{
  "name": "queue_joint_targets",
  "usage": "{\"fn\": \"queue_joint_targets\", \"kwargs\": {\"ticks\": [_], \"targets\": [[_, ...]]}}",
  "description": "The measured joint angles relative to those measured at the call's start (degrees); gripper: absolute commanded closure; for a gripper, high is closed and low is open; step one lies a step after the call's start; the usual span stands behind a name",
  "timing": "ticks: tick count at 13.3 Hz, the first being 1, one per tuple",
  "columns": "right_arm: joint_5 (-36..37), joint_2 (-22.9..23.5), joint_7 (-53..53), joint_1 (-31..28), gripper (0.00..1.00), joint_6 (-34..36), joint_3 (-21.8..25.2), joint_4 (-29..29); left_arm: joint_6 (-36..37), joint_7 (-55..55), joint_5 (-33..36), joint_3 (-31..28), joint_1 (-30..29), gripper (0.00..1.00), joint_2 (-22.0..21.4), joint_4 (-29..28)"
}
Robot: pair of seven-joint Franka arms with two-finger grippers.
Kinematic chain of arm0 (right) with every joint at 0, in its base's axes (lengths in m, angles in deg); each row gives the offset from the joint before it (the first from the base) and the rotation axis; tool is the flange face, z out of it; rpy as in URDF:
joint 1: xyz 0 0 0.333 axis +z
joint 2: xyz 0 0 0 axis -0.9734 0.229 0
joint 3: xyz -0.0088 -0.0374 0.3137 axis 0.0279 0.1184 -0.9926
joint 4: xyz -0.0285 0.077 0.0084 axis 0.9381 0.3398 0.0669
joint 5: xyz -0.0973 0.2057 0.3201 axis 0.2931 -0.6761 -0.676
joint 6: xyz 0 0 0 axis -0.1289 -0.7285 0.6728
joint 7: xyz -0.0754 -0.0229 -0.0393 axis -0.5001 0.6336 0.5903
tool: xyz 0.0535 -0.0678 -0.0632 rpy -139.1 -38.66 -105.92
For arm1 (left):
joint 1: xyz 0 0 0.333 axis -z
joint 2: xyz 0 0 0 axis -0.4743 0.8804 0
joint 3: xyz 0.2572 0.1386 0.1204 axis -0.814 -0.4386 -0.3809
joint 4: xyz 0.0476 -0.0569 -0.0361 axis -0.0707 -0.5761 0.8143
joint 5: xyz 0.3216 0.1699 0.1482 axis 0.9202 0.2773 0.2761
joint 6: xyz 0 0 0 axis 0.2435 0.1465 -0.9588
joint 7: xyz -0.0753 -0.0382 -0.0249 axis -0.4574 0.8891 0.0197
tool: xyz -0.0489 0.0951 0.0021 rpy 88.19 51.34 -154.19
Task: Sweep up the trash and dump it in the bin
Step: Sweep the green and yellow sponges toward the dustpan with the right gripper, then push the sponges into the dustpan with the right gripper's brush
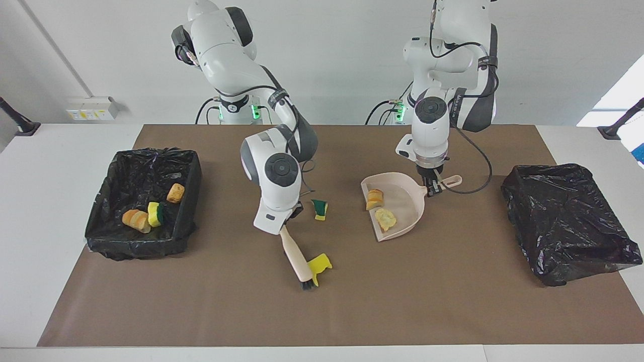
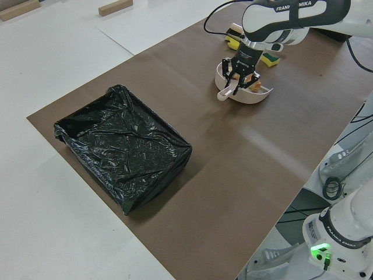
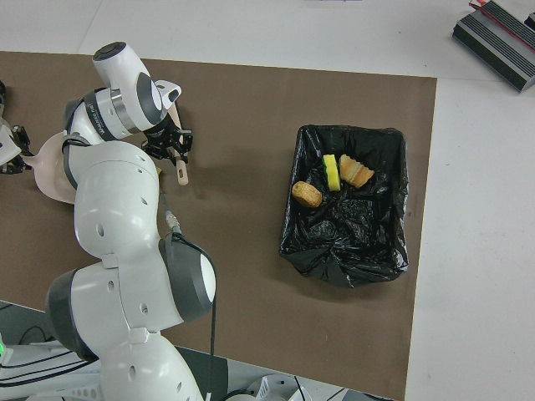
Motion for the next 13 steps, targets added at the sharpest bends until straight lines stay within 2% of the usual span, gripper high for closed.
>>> {"fn": "queue_joint_targets", "kwargs": {"ticks": [6, 11, 13], "targets": [[-2.05, -4.73, 3.55, 3.29, 1.0, 1.77, -2.41, -6.25, 0.0, -0.03, 0.0, -0.14, -0.22, 1.0, 0.0, -0.05], [-4.35, -10.18, -1.89, 1.73, 1.0, 11.26, -3.5, -6.6, 0.0, -0.03, 0.0, -0.09, -0.59, 1.0, 0.0, -0.08], [-4.41, -12.84, -9.14, 0.41, 1.0, 15.19, -3.51, -7.92, 0.0, -0.03, 0.0, -0.08, -0.64, 1.0, 0.0, -0.08]]}}
